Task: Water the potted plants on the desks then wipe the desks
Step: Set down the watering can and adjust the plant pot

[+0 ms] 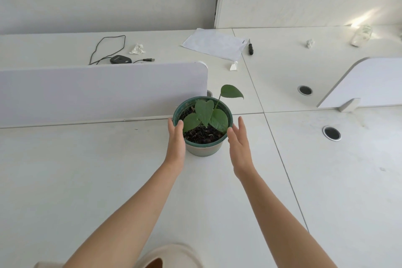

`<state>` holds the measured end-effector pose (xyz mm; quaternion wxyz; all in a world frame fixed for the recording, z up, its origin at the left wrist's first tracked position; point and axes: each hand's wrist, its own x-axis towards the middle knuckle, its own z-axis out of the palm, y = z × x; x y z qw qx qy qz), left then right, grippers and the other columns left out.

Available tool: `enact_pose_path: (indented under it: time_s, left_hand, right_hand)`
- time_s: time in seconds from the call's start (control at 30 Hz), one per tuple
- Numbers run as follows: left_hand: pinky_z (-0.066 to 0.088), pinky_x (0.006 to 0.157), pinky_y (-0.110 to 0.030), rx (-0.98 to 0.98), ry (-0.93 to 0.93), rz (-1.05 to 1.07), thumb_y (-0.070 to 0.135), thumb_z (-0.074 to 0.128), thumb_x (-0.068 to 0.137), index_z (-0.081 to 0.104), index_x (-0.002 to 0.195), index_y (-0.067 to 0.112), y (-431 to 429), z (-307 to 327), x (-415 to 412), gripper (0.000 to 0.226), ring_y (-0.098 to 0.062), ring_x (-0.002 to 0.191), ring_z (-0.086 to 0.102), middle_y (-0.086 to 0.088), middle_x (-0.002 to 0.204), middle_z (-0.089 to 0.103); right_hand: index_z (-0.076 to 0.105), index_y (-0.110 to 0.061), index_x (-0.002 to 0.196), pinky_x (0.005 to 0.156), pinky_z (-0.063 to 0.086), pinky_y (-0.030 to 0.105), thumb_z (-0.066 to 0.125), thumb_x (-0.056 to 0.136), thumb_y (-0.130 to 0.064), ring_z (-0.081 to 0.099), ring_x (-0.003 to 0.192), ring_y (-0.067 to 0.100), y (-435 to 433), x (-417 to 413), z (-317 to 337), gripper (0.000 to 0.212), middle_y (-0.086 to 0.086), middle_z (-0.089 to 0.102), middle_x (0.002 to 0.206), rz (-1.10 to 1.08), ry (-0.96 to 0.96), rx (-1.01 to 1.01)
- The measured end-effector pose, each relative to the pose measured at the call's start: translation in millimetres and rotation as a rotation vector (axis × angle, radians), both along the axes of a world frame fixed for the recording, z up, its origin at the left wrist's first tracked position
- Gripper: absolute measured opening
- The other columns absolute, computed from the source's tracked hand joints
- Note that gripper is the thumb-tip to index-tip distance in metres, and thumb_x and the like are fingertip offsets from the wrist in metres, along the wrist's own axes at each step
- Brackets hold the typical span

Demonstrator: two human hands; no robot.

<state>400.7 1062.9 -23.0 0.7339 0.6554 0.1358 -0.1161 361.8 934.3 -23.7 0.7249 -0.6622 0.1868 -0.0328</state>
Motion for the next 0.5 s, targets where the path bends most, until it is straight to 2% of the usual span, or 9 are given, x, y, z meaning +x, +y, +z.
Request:
enact_pose_path:
  time_s: [0.1, 0.17, 0.2, 0.3, 0.37, 0.43, 0.5]
  left_hand:
    - [0.004, 0.115, -0.031, -0.051, 0.033, 0.012, 0.037, 0.027, 0.098, -0.01, 0.147, 0.027, -10, 4, -17, 0.062, -0.01, 0.144, 0.005, 0.007, 0.158, 0.001]
    - [0.004, 0.114, -0.029, -0.069, 0.047, 0.012, 0.037, 0.027, 0.098, -0.009, 0.147, 0.026, -12, 5, -27, 0.062, -0.008, 0.144, 0.003, 0.009, 0.158, -0.001]
    - [0.004, 0.114, -0.029, -0.064, 0.042, 0.022, 0.037, 0.027, 0.098, -0.007, 0.147, 0.025, -11, 6, -30, 0.061, -0.007, 0.144, 0.003, 0.01, 0.158, 0.0]
    - [0.007, 0.113, -0.029, -0.016, 0.021, 0.079, 0.034, 0.026, 0.098, 0.001, 0.148, 0.024, 0, 4, -15, 0.057, -0.008, 0.144, 0.007, 0.008, 0.158, 0.005]
    - [0.01, 0.114, -0.031, 0.036, -0.003, 0.092, 0.035, 0.027, 0.097, 0.008, 0.149, 0.021, 8, 1, 1, 0.057, -0.011, 0.144, 0.012, 0.005, 0.157, 0.012]
    - [0.014, 0.115, -0.03, 0.083, -0.023, 0.041, 0.042, 0.029, 0.094, 0.015, 0.148, 0.015, 10, -1, 7, 0.062, -0.014, 0.143, 0.018, 0.001, 0.157, 0.018]
    - [0.011, 0.112, -0.024, 0.111, -0.039, 0.001, 0.04, 0.028, 0.096, 0.009, 0.149, 0.015, 4, -3, 2, 0.061, -0.014, 0.144, 0.015, 0.001, 0.157, 0.014]
  right_hand:
    - [-0.001, -0.028, 0.144, 0.112, 0.02, 0.028, 0.032, 0.097, -0.029, 0.024, 0.137, 0.01, -9, 13, 3, 0.057, -0.004, 0.021, 0.152, 0.076, 0.007, 0.022]
    - [-0.005, -0.03, 0.143, 0.116, 0.016, 0.034, 0.031, 0.097, -0.034, 0.022, 0.138, 0.011, -16, 21, 6, 0.059, -0.005, 0.019, 0.153, 0.135, 0.022, 0.015]
    - [-0.004, -0.03, 0.143, 0.116, 0.015, 0.033, 0.03, 0.096, -0.036, 0.021, 0.138, 0.011, -17, 22, 8, 0.058, -0.007, 0.019, 0.151, 0.14, 0.04, 0.002]
    - [0.014, -0.022, 0.144, 0.109, 0.022, 0.029, 0.031, 0.096, -0.034, 0.027, 0.135, 0.013, -18, 16, 3, 0.052, -0.008, 0.032, 0.141, -0.058, 0.083, -0.013]
    - [0.034, -0.013, 0.136, 0.11, 0.029, 0.036, 0.033, 0.095, -0.031, 0.038, 0.13, 0.018, -13, 9, -3, 0.045, -0.001, 0.044, 0.137, -0.185, 0.092, -0.004]
    - [0.05, -0.013, 0.121, 0.102, 0.037, 0.034, 0.035, 0.095, -0.027, 0.047, 0.119, 0.017, -1, 1, -7, 0.033, -0.002, 0.056, 0.12, -0.166, 0.072, -0.018]
    - [0.049, -0.017, 0.119, 0.098, 0.037, 0.029, 0.036, 0.095, -0.025, 0.048, 0.116, 0.013, 13, -3, -8, 0.029, -0.004, 0.056, 0.118, -0.099, 0.016, -0.03]
